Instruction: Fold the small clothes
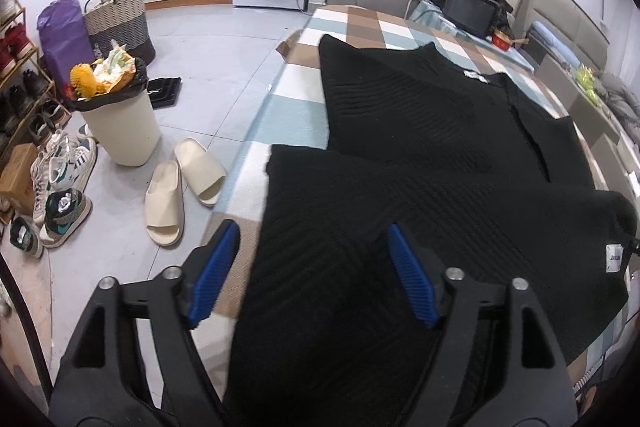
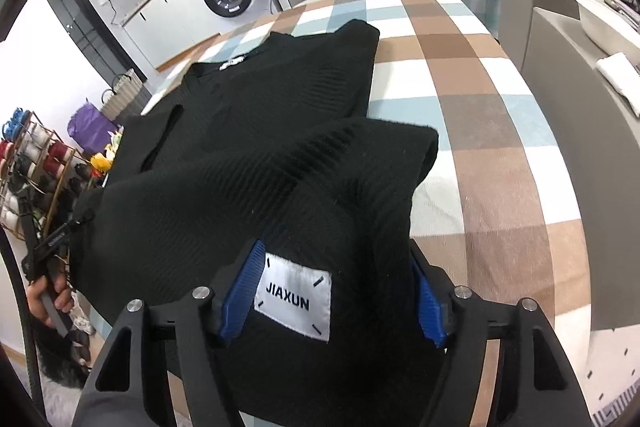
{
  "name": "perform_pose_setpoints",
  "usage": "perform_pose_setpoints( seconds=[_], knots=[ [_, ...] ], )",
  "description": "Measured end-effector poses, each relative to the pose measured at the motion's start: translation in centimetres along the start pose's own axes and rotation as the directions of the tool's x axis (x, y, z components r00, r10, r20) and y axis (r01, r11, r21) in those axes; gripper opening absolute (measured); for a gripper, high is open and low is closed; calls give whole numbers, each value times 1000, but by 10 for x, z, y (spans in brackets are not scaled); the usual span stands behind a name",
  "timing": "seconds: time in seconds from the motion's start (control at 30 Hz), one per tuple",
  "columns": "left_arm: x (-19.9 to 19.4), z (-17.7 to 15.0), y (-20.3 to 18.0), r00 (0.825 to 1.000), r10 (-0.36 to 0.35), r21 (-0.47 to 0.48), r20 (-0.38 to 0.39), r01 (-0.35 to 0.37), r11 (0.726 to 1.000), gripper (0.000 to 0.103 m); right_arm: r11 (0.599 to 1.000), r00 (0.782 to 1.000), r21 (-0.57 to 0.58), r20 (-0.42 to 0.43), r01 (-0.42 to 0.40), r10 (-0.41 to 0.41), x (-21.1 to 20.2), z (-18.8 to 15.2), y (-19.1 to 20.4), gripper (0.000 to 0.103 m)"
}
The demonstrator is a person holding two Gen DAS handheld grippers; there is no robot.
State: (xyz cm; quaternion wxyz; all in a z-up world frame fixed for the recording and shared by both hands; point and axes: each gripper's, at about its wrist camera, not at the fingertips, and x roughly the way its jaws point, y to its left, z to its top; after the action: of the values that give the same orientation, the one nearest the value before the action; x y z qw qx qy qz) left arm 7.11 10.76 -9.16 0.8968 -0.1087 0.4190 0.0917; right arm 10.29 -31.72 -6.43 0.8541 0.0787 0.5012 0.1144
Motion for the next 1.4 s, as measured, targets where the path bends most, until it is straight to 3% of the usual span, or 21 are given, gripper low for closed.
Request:
perform_pose_setpoints(
  seconds=[0.23, 0.83, 1.4],
  knots=[
    [-17, -13, 22, 1000, 7, -41, 6, -7, 999, 80, 998, 999, -47, 20, 36, -35, -12, -13, 16, 80],
    [-35, -40, 22, 999, 13, -59, -30, -15, 998, 80, 993, 998, -101, 23, 54, -52, -21, -30, 27, 80],
    [-37, -54, 17, 998, 2, -46, -67, -5, 999, 80, 999, 1000, -39, 1, 16, -16, -27, -58, -15, 75]
  ],
)
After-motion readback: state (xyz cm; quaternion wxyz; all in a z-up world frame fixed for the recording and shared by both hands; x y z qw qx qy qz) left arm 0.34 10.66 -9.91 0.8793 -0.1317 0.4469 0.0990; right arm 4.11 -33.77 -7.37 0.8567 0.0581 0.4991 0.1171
